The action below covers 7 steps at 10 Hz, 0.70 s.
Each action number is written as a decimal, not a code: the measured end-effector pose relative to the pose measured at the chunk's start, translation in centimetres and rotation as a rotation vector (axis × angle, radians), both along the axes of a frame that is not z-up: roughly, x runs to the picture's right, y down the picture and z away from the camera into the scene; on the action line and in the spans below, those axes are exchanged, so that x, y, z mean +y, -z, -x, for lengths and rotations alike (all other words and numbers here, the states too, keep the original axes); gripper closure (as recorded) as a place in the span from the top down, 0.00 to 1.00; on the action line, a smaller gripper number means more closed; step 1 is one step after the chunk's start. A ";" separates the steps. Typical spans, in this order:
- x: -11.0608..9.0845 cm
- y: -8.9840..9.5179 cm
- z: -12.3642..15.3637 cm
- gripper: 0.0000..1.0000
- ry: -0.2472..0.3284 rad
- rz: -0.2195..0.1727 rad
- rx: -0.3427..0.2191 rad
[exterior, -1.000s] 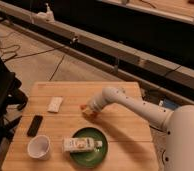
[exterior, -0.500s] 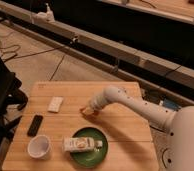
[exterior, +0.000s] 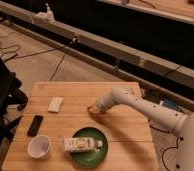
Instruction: Drag the pepper across the table
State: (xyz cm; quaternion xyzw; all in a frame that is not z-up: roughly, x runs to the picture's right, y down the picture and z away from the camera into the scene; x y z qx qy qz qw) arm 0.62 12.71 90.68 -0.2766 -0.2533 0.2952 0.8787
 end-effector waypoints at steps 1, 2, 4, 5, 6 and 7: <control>0.1 -0.1 -0.5 0.00 -0.008 0.005 0.011; 0.3 -0.3 -1.0 0.00 -0.015 0.010 0.025; 0.4 -0.5 -2.4 0.00 -0.040 0.016 0.053; 0.5 -0.6 -3.4 0.00 -0.055 0.022 0.072; 0.6 -0.6 -4.5 0.00 -0.073 0.029 0.090; 0.7 -0.6 -5.7 0.00 -0.091 0.032 0.111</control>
